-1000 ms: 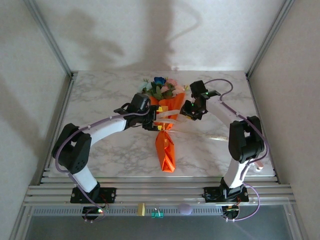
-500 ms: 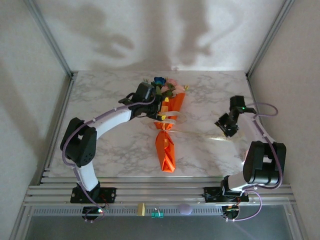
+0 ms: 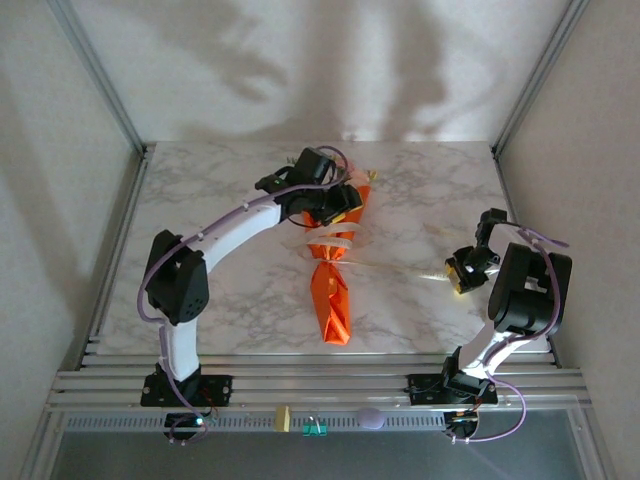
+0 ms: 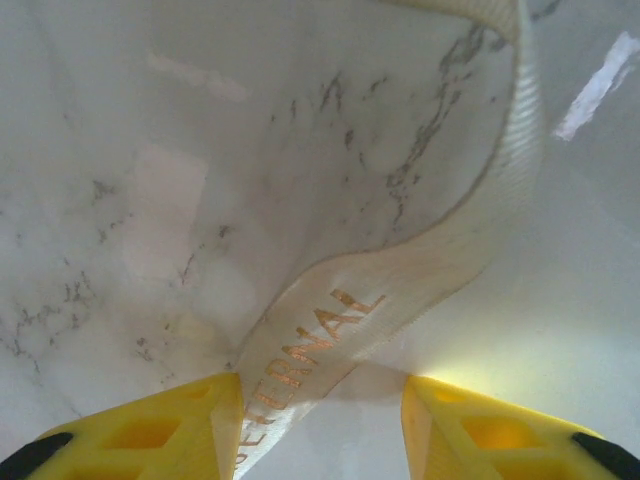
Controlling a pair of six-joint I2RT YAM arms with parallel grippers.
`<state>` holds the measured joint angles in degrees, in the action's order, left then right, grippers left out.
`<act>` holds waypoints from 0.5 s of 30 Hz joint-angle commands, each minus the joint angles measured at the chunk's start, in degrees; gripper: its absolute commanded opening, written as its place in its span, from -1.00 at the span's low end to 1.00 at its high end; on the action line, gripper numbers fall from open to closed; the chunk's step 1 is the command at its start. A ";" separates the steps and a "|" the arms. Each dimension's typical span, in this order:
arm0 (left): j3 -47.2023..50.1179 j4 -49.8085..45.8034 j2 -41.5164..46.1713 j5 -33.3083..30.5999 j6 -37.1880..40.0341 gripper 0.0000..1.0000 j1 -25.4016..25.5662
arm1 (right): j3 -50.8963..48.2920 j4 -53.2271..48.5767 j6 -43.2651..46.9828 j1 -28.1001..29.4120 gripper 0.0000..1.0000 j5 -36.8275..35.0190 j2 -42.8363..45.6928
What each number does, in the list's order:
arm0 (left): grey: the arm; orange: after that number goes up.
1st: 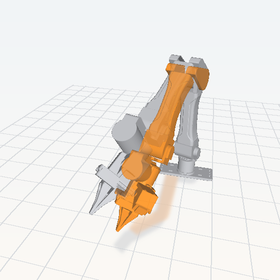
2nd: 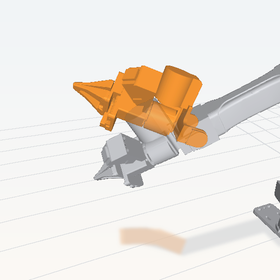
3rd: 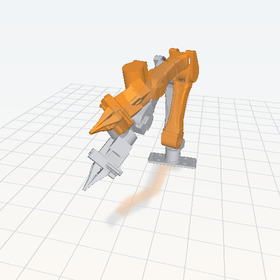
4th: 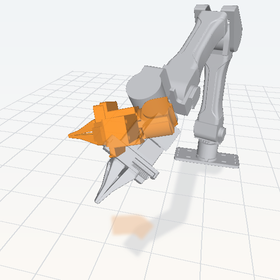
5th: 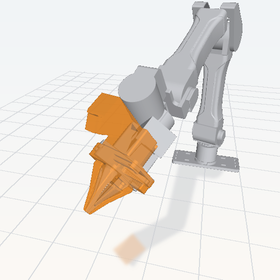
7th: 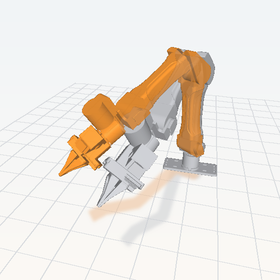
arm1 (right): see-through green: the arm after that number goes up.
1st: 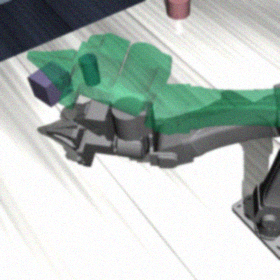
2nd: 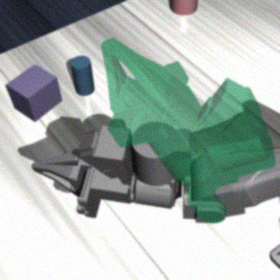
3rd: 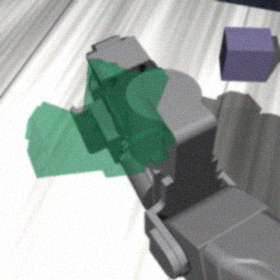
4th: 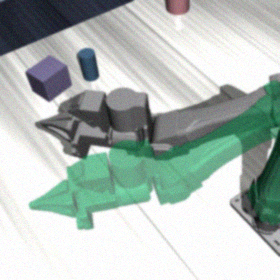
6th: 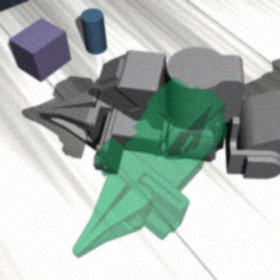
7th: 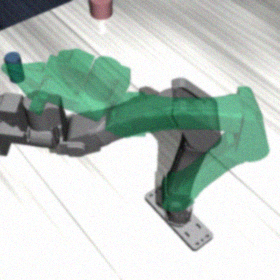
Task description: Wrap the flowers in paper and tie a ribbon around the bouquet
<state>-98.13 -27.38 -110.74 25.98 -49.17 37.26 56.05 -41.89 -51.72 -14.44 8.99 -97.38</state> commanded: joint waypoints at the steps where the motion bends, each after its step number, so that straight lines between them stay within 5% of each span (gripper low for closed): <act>1: -2.97 -3.11 -0.77 -2.64 12.02 0.02 2.03 | 0.73 2.29 -2.19 0.02 -0.12 0.82 -2.55; 7: -3.90 -2.61 -0.97 -4.23 17.26 -0.03 4.52 | 1.09 2.28 -1.81 -0.01 -0.20 0.48 -2.10; 15: -4.11 -2.29 -0.45 -7.08 19.47 -0.04 5.83 | 6.08 -5.19 -4.90 0.77 0.17 -5.99 -0.05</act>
<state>-100.53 -28.84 -111.07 21.17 -32.42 42.57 60.18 -43.83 -54.78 -14.20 6.66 -98.10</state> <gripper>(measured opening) 0.481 0.574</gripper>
